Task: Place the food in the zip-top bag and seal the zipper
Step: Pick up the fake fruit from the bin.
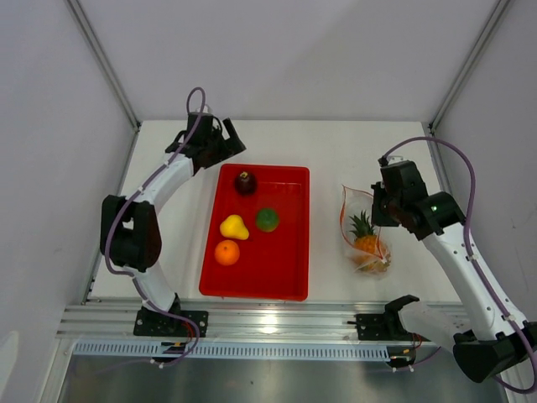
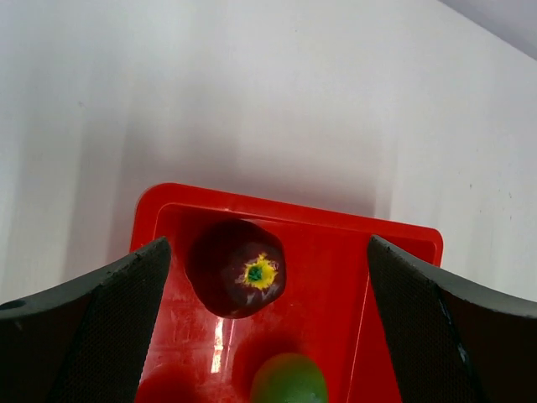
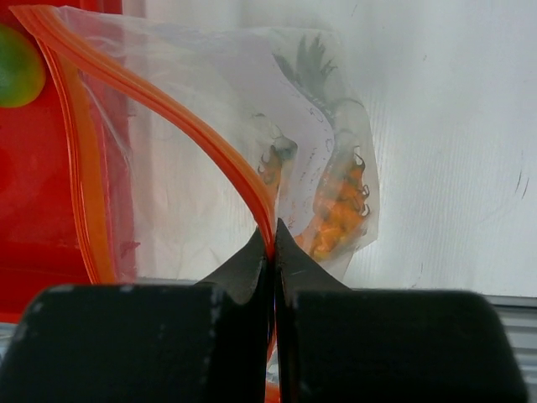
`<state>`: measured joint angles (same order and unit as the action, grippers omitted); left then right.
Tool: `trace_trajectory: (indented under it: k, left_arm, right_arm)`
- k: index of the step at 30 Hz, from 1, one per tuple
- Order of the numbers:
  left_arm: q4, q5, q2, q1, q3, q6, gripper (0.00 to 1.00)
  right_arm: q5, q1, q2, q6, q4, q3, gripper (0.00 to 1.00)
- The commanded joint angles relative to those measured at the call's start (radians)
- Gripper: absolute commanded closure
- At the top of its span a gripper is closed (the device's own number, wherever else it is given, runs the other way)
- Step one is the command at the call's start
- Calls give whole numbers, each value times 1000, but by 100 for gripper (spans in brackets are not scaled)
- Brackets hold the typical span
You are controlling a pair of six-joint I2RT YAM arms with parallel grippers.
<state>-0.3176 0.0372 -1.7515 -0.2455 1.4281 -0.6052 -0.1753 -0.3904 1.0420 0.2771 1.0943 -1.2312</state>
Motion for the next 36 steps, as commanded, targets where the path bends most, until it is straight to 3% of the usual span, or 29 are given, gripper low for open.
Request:
trace_trajectory:
  k: [1, 7, 19, 26, 36]
  left_arm:
    - [-11, 9, -16, 5, -12, -36, 0]
    - [67, 10, 13, -32, -133, -70, 2]
    - [78, -85, 20, -129, -170, -103, 6]
    - [-233, -195, -121, -130, 35, -218, 5]
    - [-265, -172, -206, -130, 109, -245, 5]
  right_arm:
    - [-6, -1, 16, -7, -48, 10, 100]
    - [14, -8, 16, 16, -73, 48, 100]
    - [13, -38, -2, 34, -71, 84, 100]
    - [25, -44, 3, 36, -94, 84, 100]
    - [39, -45, 6, 27, -129, 114, 100]
